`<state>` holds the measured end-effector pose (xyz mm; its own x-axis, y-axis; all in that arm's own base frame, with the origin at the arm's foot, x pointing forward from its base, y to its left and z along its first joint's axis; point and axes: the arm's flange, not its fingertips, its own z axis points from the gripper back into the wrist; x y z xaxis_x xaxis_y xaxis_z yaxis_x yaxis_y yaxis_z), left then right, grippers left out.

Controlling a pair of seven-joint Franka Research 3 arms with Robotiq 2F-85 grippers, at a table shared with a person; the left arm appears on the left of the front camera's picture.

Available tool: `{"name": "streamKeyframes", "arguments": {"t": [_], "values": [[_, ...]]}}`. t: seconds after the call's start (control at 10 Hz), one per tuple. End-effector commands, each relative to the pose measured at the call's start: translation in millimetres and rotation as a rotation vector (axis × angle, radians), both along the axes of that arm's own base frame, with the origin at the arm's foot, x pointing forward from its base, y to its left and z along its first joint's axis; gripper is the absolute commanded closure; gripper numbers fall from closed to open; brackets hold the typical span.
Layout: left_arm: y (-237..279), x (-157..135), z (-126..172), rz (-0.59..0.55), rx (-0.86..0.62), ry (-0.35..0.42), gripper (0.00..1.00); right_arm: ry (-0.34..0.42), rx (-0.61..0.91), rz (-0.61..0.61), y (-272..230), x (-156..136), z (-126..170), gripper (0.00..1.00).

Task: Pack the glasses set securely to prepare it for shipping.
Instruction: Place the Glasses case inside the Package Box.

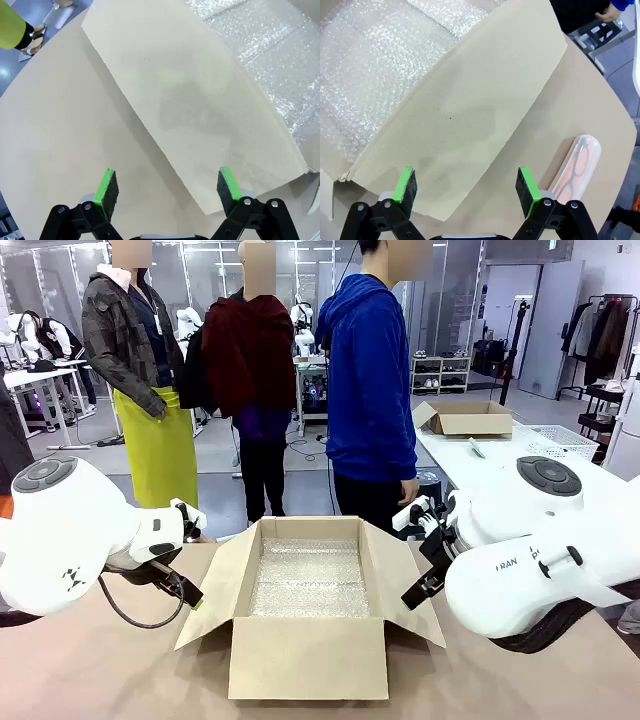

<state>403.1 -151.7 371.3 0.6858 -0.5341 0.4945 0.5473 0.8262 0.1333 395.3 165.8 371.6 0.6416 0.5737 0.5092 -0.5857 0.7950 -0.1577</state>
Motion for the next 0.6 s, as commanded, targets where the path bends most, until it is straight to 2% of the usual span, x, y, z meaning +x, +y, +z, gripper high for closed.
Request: {"name": "streamKeyframes", "arguments": {"t": [0.0, 0.5], "values": [[-0.1, -0.1, 0.1, 0.000, 0.000, 0.000, 0.00, 0.000, 0.000, 0.000, 0.0, 0.0, 0.0, 0.00], [-0.1, -0.1, 0.1, 0.000, 0.000, 0.000, 0.00, 0.000, 0.000, 0.000, 0.0, 0.0, 0.0, 0.00]]}}
